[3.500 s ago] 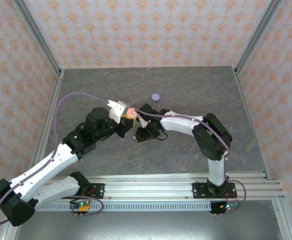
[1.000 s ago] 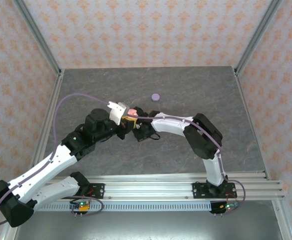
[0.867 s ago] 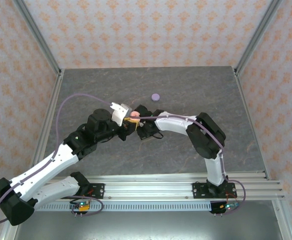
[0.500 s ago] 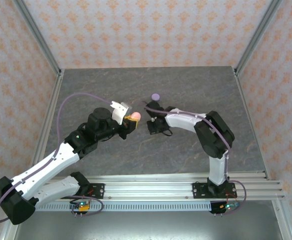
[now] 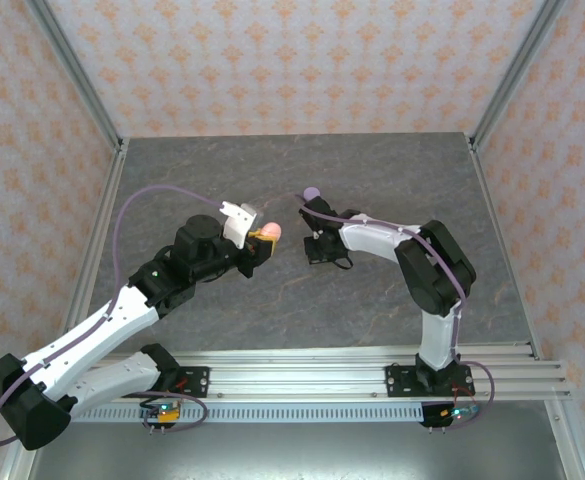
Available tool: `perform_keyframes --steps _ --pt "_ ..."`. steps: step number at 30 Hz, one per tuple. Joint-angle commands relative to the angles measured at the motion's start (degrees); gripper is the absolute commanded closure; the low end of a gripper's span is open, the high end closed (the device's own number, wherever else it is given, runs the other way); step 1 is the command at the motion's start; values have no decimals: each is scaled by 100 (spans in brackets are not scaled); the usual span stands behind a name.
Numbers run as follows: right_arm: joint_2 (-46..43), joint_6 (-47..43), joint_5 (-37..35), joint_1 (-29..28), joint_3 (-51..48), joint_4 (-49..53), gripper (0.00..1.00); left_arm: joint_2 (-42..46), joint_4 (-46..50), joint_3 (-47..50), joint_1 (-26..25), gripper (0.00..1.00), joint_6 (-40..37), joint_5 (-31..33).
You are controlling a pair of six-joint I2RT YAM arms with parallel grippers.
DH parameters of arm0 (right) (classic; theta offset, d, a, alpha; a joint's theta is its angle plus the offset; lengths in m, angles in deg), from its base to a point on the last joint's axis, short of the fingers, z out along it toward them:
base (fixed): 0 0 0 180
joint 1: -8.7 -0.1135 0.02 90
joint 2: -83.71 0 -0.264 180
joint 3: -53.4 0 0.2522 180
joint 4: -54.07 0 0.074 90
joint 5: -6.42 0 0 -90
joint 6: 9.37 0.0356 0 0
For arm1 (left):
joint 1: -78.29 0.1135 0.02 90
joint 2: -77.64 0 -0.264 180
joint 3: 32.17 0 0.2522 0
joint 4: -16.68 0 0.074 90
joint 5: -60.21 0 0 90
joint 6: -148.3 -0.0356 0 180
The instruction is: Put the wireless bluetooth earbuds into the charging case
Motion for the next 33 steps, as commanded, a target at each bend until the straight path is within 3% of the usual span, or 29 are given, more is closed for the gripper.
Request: perform_keyframes --steps 1,9,23,33 --pt "-150 -1 -312 -16 -133 429 86 30 -233 -161 20 90 2 -8" --pt "-244 -25 -286 38 -188 468 80 -32 -258 -169 21 90 -13 -157" --pt "-662 -48 -56 57 -104 489 49 -153 -211 -177 21 90 -81 -331" --pt "-1672 -121 467 444 -402 408 45 -579 -377 -191 24 90 12 -578"
